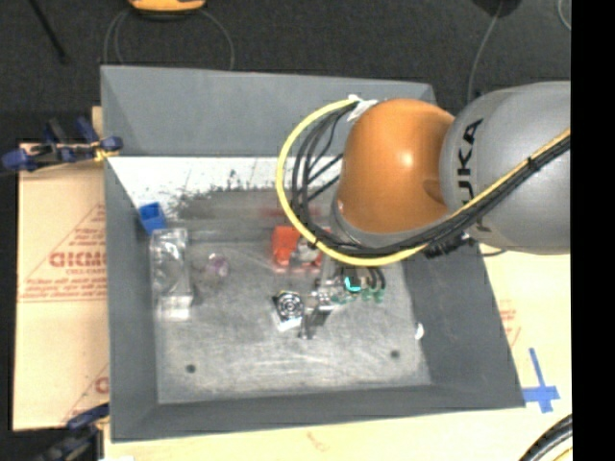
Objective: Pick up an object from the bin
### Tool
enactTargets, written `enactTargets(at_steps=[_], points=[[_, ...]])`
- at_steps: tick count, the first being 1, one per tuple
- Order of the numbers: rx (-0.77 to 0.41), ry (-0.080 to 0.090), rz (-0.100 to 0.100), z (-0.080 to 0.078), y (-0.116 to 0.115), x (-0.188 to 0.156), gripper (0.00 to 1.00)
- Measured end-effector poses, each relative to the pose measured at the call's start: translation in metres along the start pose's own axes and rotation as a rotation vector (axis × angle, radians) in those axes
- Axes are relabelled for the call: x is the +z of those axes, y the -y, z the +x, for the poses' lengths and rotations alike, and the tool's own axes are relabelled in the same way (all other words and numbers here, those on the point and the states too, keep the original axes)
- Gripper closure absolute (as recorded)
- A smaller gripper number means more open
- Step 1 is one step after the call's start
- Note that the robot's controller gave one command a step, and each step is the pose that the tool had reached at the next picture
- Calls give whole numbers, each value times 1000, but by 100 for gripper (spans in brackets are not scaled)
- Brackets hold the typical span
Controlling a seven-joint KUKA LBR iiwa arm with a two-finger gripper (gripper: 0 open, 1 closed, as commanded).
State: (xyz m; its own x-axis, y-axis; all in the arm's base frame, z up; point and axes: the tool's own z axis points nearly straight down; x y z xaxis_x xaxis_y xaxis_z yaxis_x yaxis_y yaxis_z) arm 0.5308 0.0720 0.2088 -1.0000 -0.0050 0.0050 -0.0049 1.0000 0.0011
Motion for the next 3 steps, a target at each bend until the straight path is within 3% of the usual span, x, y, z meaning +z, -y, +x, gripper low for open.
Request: enactTargets(at_steps=[1,2,3], points=[[-50,15,0,-31,40,136,0],[261,9,-1,-15,42,108,0],[187,12,1,-12,35,93,0]])
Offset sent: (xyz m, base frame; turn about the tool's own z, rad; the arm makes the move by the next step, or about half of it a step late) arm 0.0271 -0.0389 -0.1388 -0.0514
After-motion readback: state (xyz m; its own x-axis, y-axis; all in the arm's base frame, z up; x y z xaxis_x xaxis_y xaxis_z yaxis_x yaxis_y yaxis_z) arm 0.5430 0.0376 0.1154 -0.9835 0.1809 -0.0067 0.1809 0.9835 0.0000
